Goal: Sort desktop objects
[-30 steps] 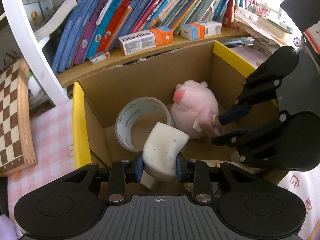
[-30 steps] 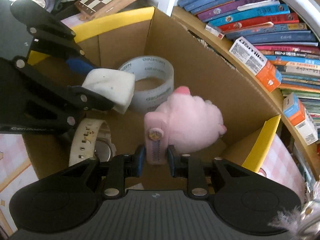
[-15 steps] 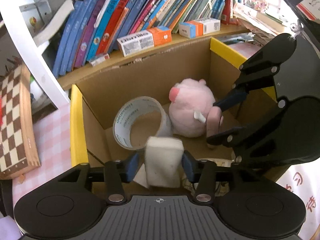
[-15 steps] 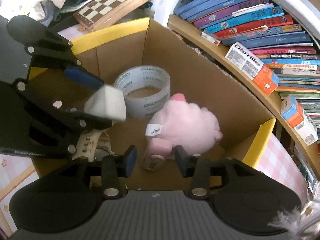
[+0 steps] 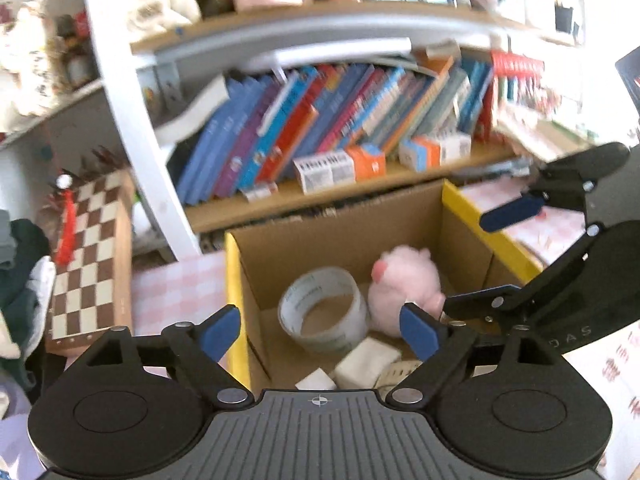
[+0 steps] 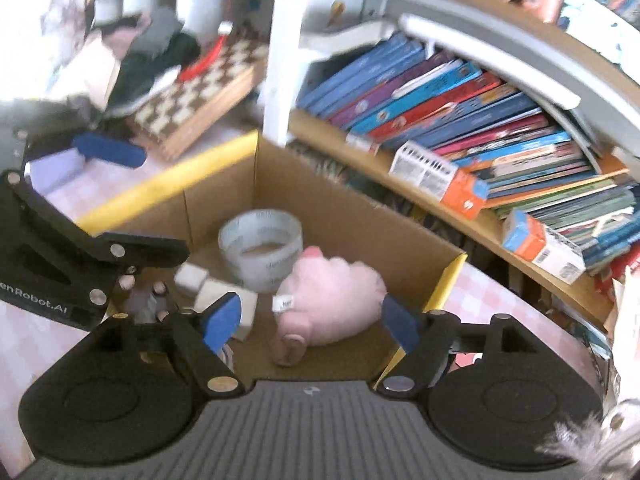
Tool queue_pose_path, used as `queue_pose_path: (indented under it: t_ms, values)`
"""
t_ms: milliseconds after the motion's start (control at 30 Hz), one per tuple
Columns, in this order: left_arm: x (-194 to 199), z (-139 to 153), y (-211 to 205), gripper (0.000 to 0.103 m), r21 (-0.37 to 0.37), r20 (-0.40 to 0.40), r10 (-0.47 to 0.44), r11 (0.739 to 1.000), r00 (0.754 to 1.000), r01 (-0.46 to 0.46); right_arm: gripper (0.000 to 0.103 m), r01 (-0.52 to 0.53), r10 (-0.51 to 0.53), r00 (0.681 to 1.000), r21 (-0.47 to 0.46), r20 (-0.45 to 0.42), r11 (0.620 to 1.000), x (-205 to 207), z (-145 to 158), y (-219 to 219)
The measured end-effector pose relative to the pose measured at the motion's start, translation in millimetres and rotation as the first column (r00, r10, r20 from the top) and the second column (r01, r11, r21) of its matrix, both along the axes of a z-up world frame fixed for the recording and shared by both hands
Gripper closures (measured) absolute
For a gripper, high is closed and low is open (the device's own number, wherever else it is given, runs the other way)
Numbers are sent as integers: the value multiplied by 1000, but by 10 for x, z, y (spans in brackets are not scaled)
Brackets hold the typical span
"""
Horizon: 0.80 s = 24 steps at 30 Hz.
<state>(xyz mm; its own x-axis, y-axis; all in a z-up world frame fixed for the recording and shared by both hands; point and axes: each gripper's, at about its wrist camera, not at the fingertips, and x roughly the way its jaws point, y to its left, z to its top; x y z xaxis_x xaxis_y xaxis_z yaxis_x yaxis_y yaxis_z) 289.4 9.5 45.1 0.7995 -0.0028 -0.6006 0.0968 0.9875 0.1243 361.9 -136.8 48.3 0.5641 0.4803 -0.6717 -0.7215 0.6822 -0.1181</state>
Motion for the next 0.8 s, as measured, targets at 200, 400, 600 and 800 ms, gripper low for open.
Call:
queue_pose_path:
  t_ms: [200, 400, 600, 800]
  values:
    - [-335, 163, 46, 9, -37, 83, 44, 998, 996, -41, 20, 97, -102, 994, 105, 44, 990, -329, 172, -117]
    - [-715, 202, 62, 4, -70, 132, 84, 995, 988, -75, 17, 181, -198, 976, 173, 90, 968, -757, 226, -229]
    - [-1107, 115, 49, 3, -90, 128, 112, 991, 985, -101, 9, 264, -287, 953, 198, 98, 944, -1223, 142, -327]
    - [-1503, 7, 22, 3, -106, 110, 137, 987, 984, -125, 4, 334, -357, 930, 211, 82, 919, -1679, 22, -413]
